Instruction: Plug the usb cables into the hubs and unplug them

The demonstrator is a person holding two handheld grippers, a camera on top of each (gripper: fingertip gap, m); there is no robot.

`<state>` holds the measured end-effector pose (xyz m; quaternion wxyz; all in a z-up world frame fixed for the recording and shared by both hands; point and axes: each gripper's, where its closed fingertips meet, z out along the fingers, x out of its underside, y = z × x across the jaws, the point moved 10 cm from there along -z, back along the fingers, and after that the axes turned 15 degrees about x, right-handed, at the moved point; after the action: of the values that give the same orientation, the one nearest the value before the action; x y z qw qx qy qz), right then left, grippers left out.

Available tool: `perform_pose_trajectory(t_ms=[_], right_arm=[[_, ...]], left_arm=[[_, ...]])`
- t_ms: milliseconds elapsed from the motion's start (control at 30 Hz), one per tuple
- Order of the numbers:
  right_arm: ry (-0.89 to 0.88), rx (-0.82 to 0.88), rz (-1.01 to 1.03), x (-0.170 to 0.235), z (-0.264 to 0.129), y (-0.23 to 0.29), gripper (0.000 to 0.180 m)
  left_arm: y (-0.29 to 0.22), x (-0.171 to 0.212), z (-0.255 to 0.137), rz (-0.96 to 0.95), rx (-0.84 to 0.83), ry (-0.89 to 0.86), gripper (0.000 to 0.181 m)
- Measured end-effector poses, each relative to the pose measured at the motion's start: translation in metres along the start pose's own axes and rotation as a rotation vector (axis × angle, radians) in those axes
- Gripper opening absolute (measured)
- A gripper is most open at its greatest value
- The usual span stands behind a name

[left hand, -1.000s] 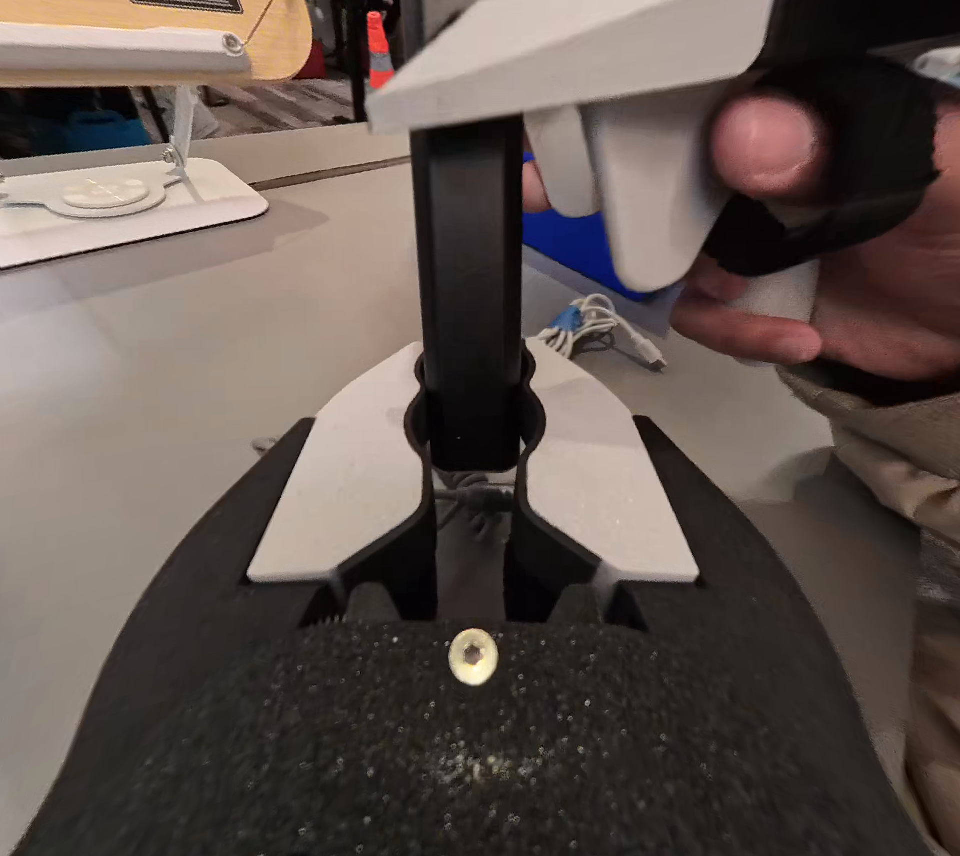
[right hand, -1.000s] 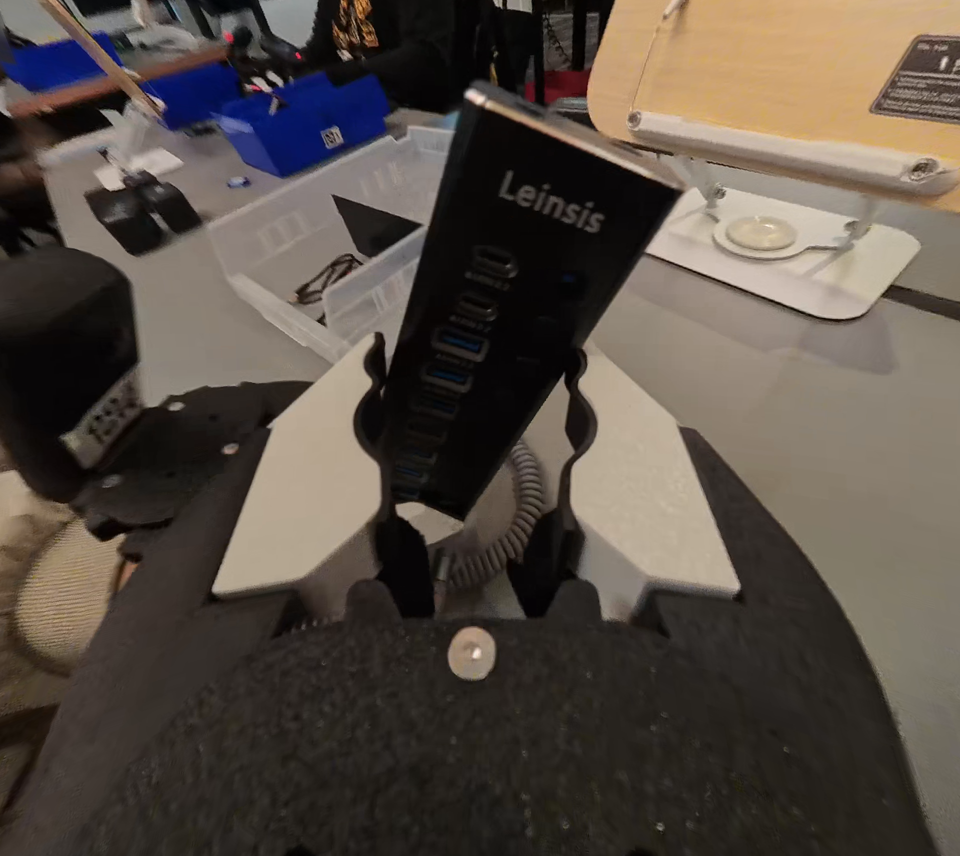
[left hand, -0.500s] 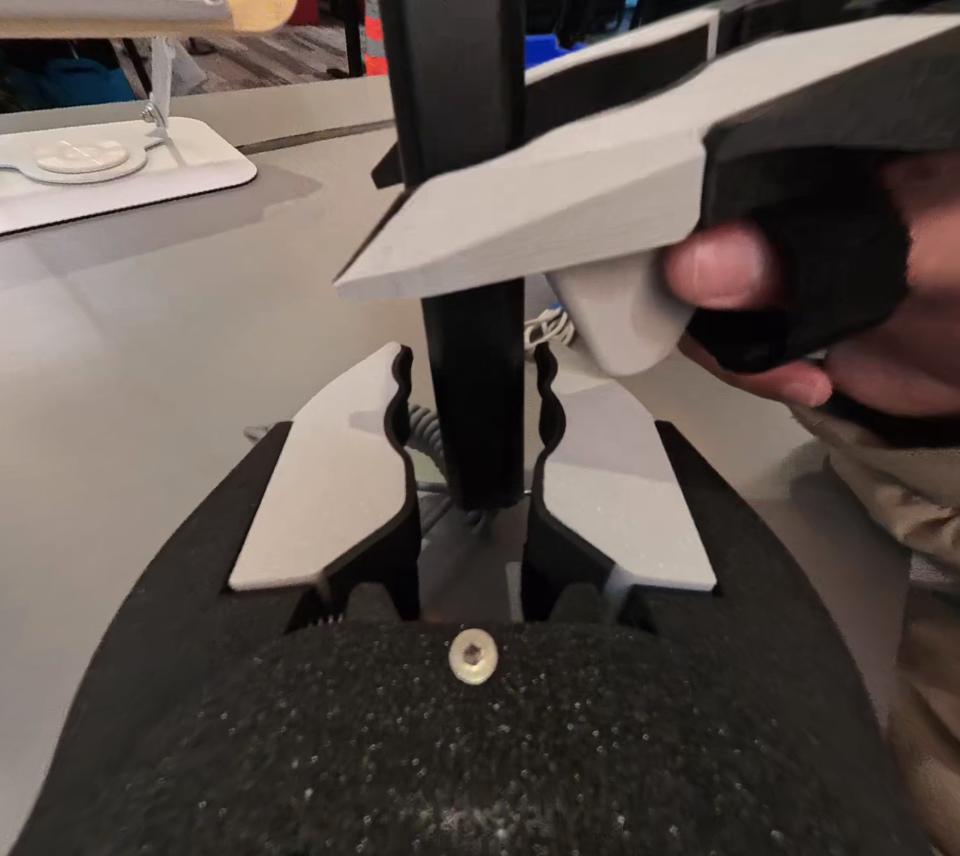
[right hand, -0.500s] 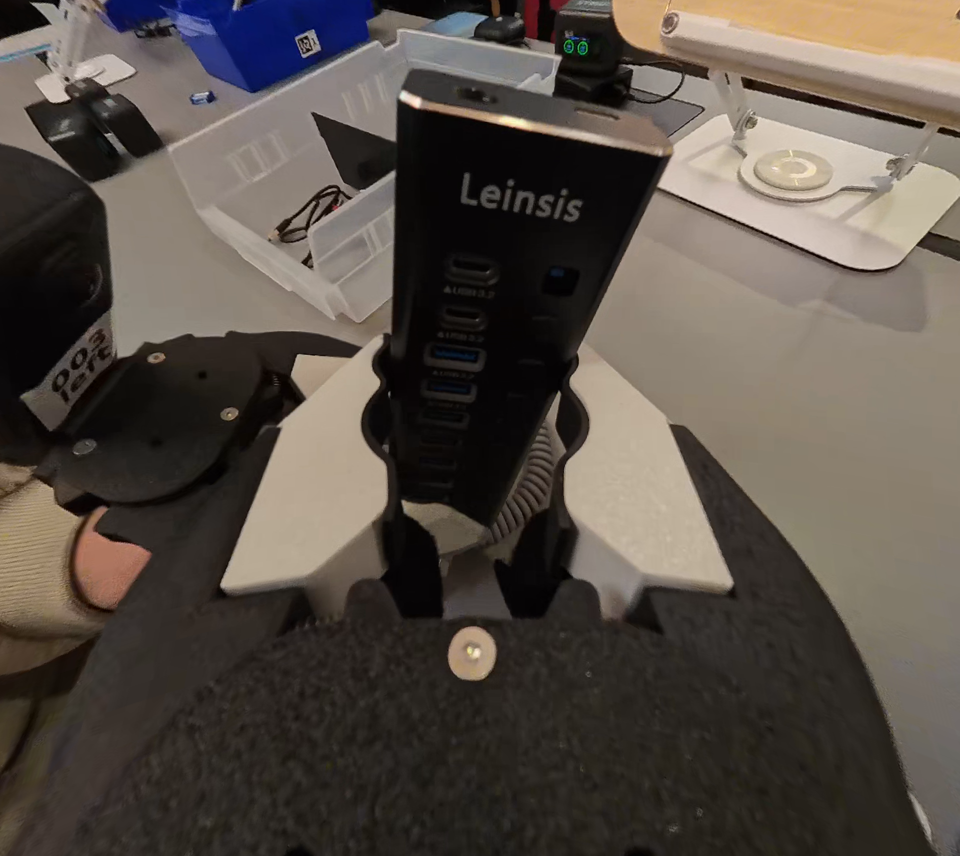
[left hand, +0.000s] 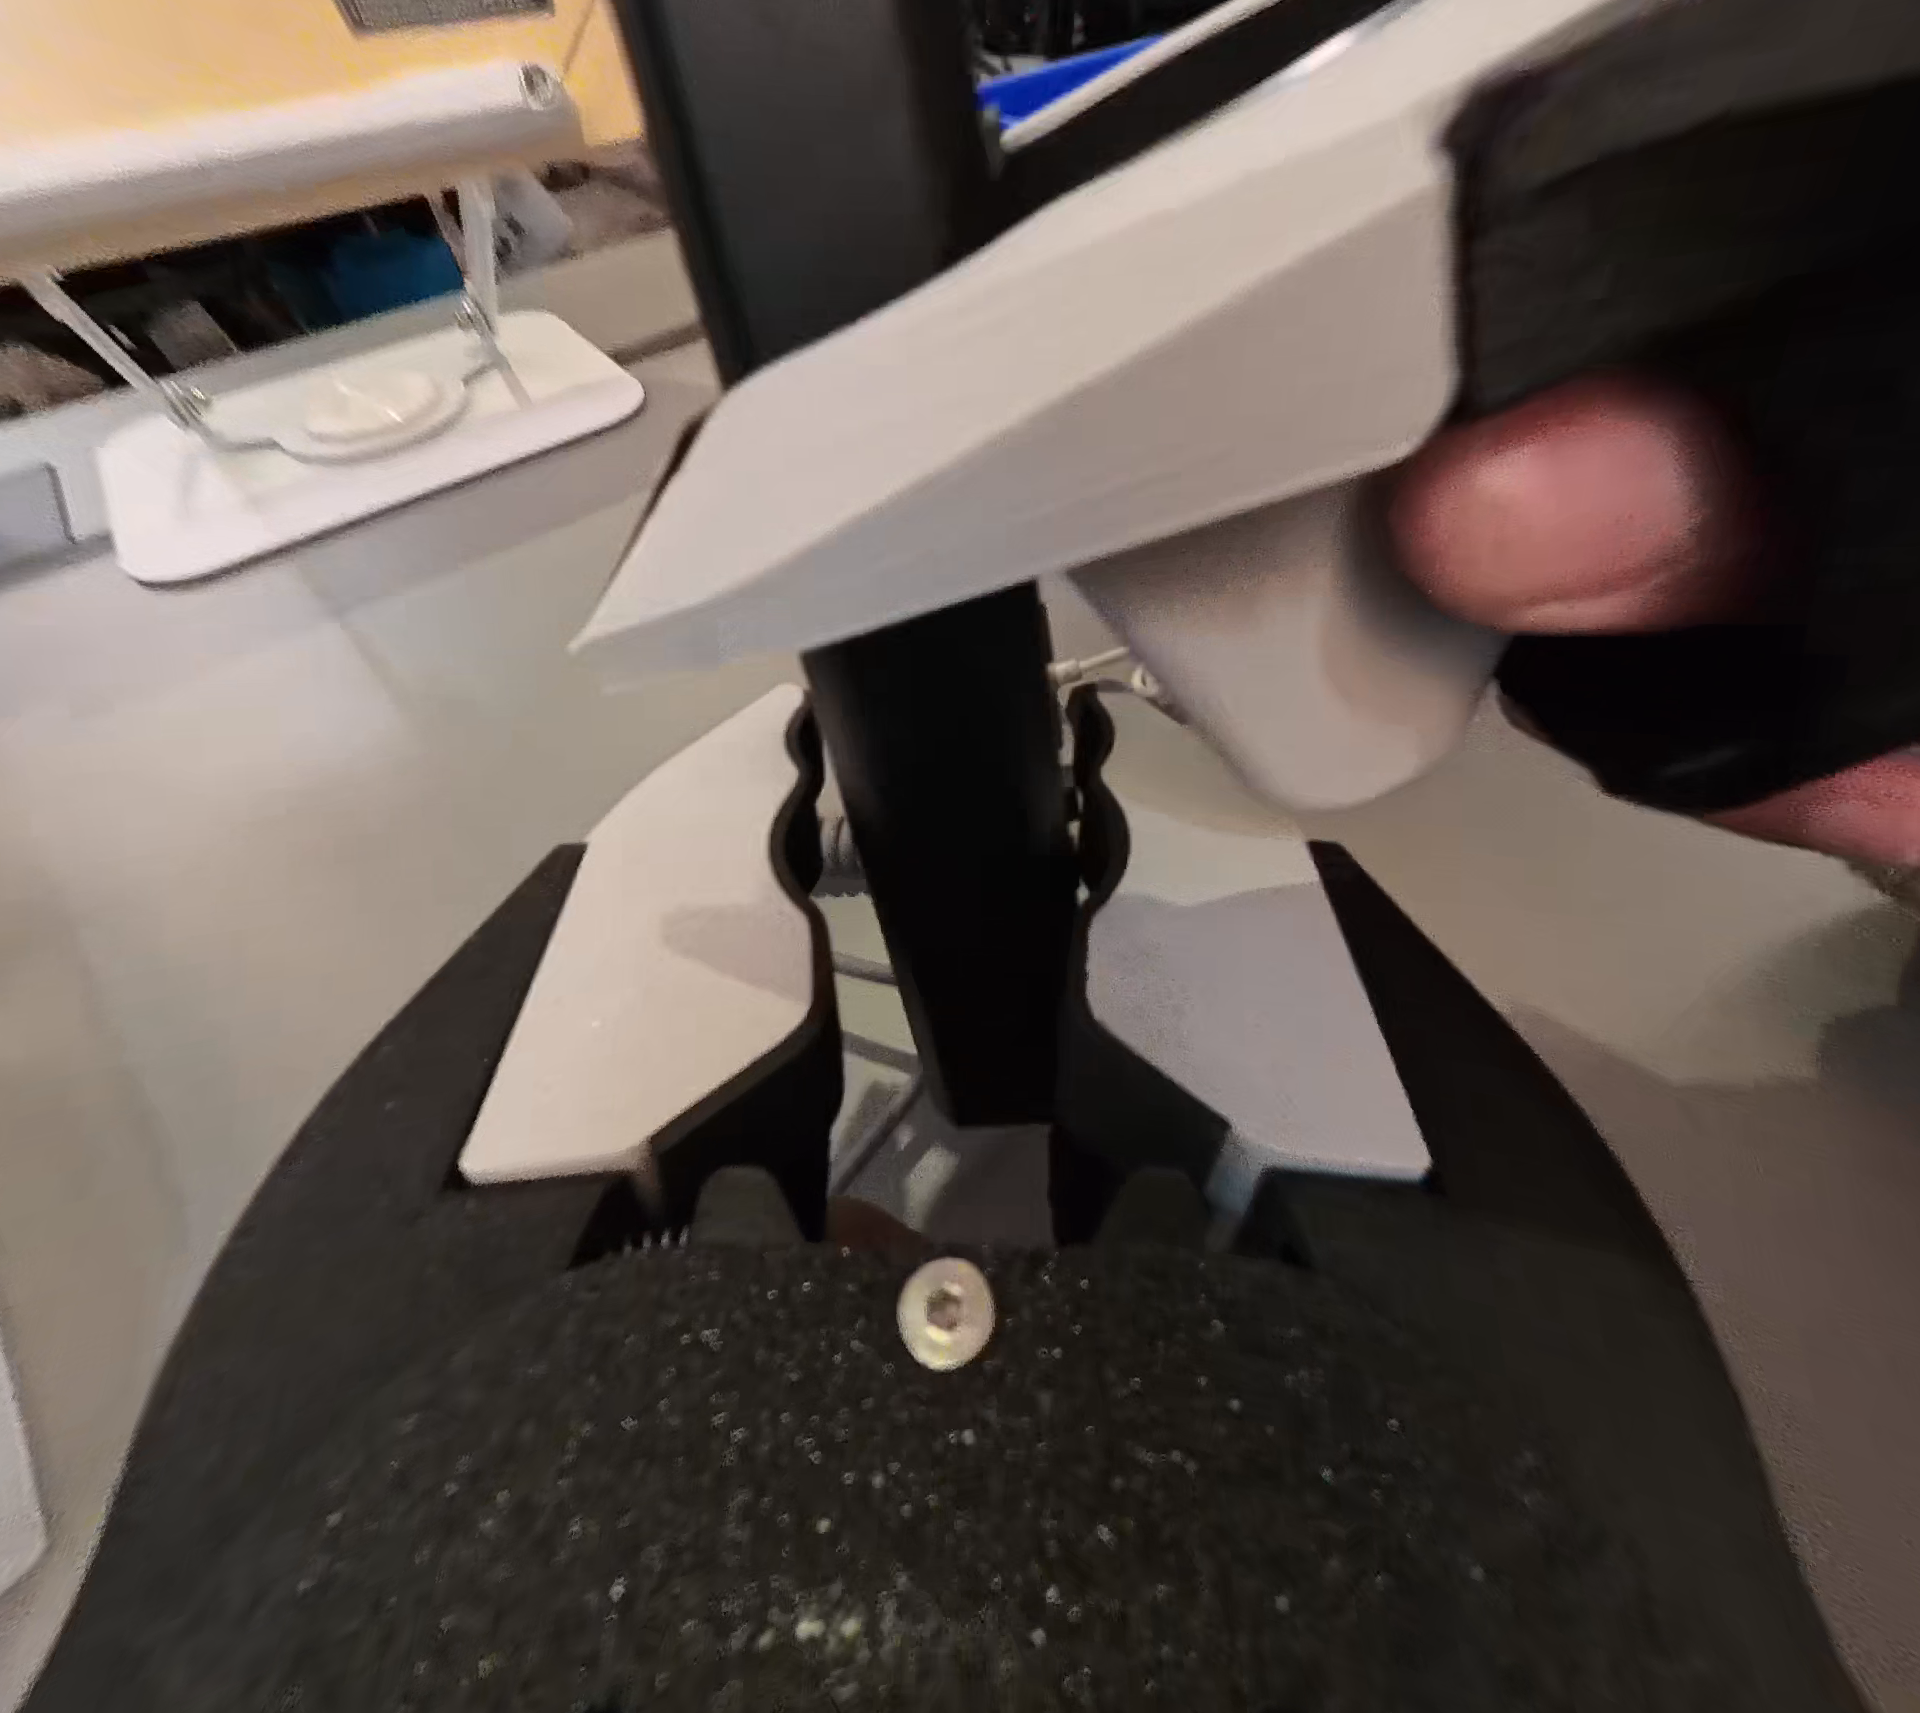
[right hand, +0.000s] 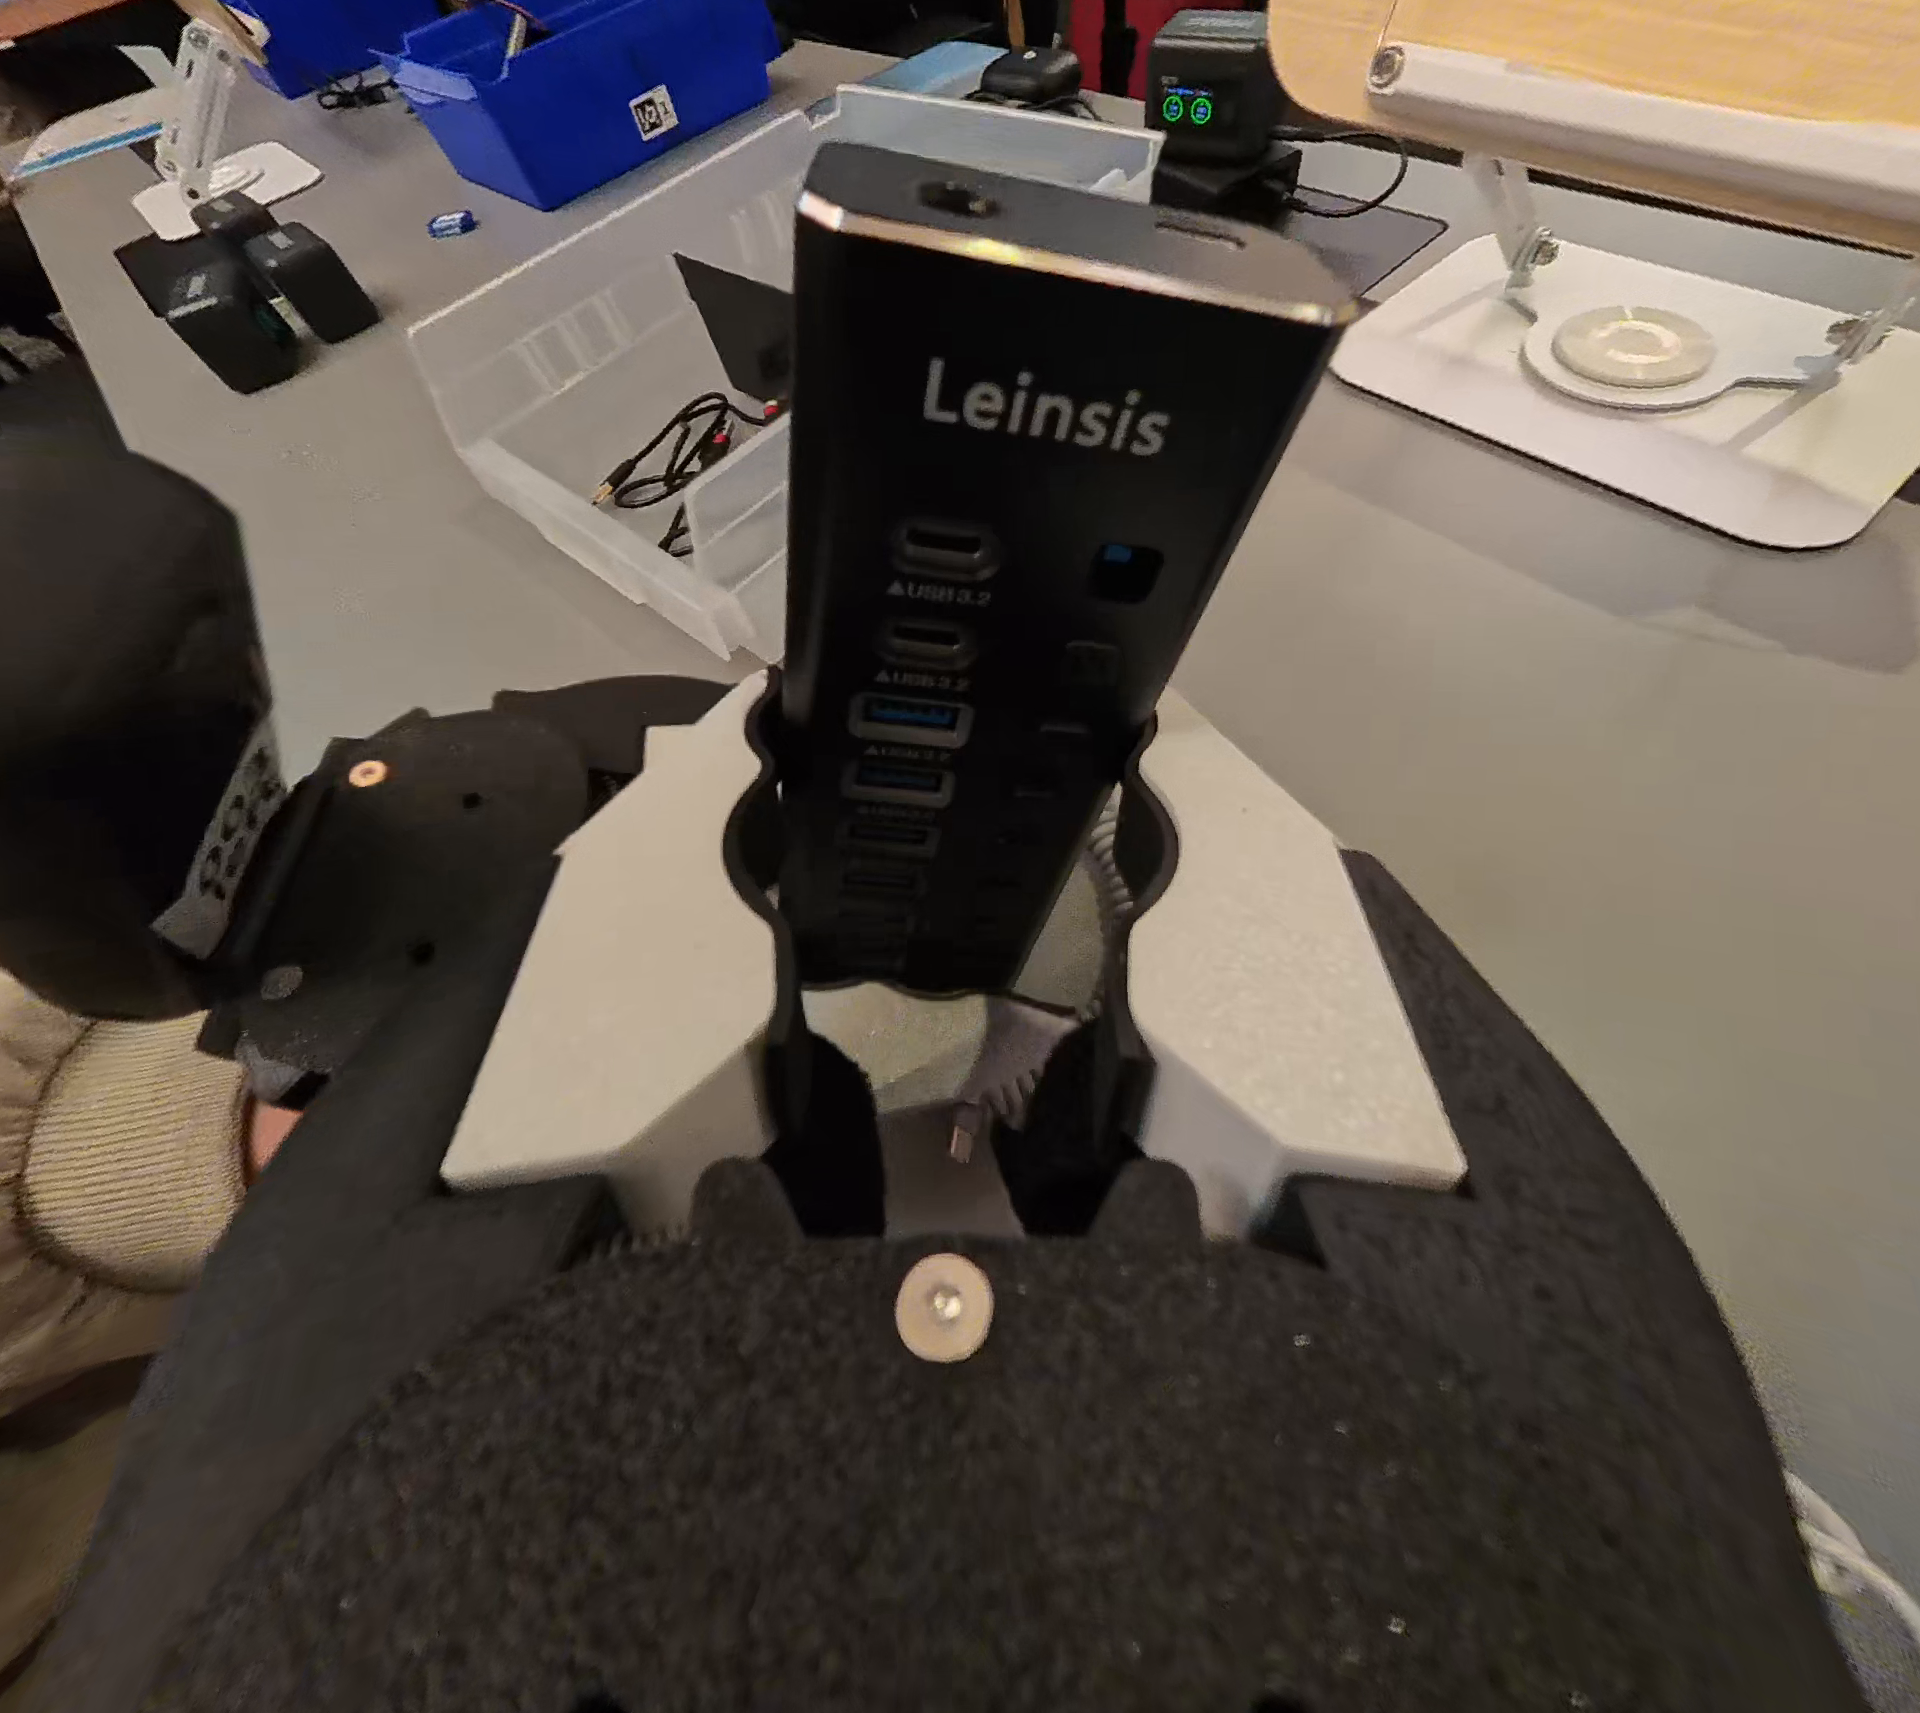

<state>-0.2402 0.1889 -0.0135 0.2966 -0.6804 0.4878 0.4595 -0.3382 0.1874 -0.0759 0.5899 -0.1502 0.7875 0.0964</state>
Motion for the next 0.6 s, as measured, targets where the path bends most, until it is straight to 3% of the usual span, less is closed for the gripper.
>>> perform_pose_trajectory(t_ms=[33,433,600], right_arm=[[-0.003,0.006,-0.007,0.000,0.000,0.001,0.062],[0.009,0.005,-0.030,-0.005,0.002,0.006,0.060],[-0.154,-0.063,0.023,-0.032,-0.027,-0.026,0.061]], left_arm=[[-0.001,0.000,-0.001,-0.003,0.005,0.005,0.037],[0.006,0.001,0.003,-0.226,0.120,-0.025,0.030],[0.020,0.001,-0.002,-0.306,0.181,-0.058,0.031]])
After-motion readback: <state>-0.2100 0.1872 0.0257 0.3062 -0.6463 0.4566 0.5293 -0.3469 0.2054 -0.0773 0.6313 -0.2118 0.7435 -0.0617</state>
